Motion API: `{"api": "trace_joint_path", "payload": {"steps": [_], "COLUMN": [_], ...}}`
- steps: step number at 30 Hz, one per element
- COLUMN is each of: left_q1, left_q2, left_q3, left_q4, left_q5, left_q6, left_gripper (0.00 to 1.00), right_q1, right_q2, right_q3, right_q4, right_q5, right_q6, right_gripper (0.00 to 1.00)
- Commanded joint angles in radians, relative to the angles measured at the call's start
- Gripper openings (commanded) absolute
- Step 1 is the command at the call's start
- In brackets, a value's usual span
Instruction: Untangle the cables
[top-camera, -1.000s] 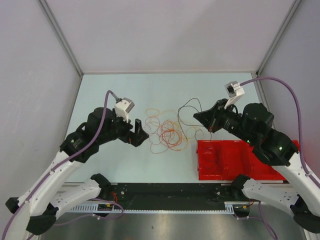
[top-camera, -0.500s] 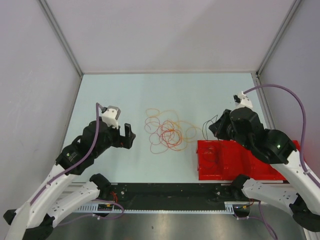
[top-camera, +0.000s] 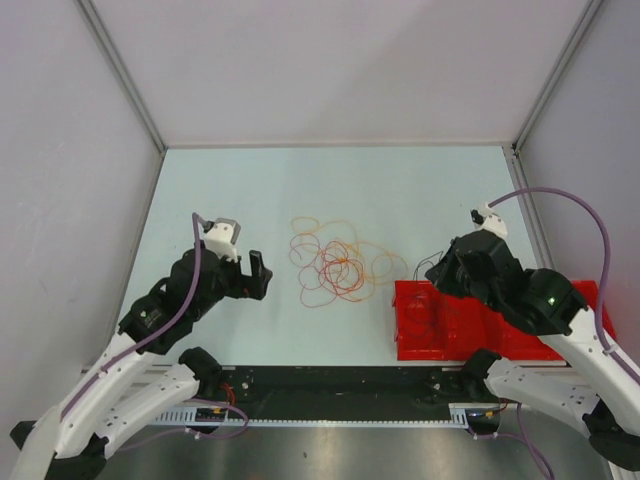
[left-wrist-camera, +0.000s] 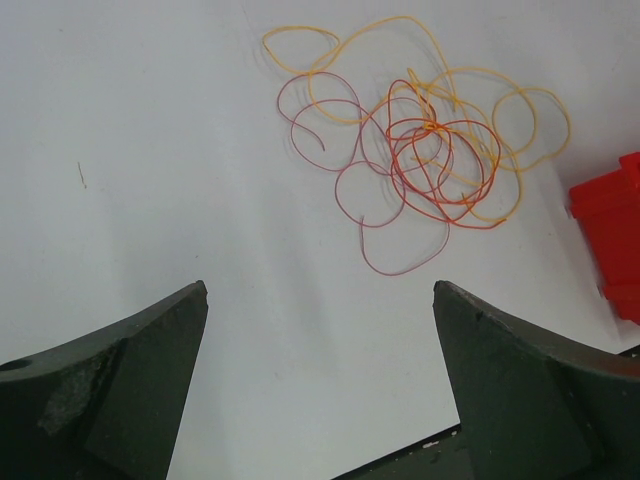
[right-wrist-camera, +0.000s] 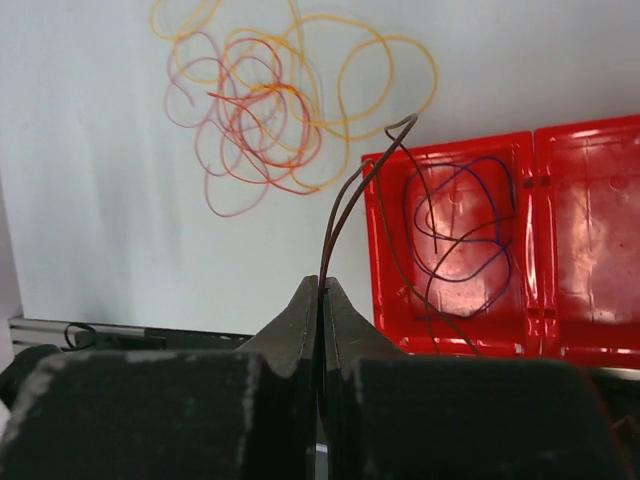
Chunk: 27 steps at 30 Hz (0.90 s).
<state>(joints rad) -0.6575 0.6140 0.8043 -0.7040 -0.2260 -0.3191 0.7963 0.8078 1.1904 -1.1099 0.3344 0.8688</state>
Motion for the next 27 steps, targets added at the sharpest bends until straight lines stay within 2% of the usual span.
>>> {"api": "trace_joint_path", "payload": {"steps": [1, 12, 18, 27], "left_q1": [0.007, 0.007, 0.006, 0.007], "left_q2": [-0.020, -0.023, -0.020, -0.017], "left_q3": [-0.007, -0.010, -0.011, -0.011], "left_q4": [0.040, 0.043, 0.044, 0.044], "left_q5": [-0.010, -0.018, -0.021, -0.021], "left_q6": [-0.020, -0.023, -0.020, -0.017], "left_gripper": [1.00, 1.00, 1.00, 1.00], "right_q1": [0.001, 0.000, -0.029, -0.221], "right_q2": [-0.027, 0.059, 0.102, 0.067], "right_q3": [-0.075, -0.173, -0.236, -0.428], "right_q4": [-0.001, 0.038, 0.113, 0.344], "right_q5": [0.023, 0.061, 0.020, -0.247], "right_q6": [0.056, 0.064, 0.039, -0.080], "right_gripper": [0.00, 0.00, 0.00, 0.00]}}
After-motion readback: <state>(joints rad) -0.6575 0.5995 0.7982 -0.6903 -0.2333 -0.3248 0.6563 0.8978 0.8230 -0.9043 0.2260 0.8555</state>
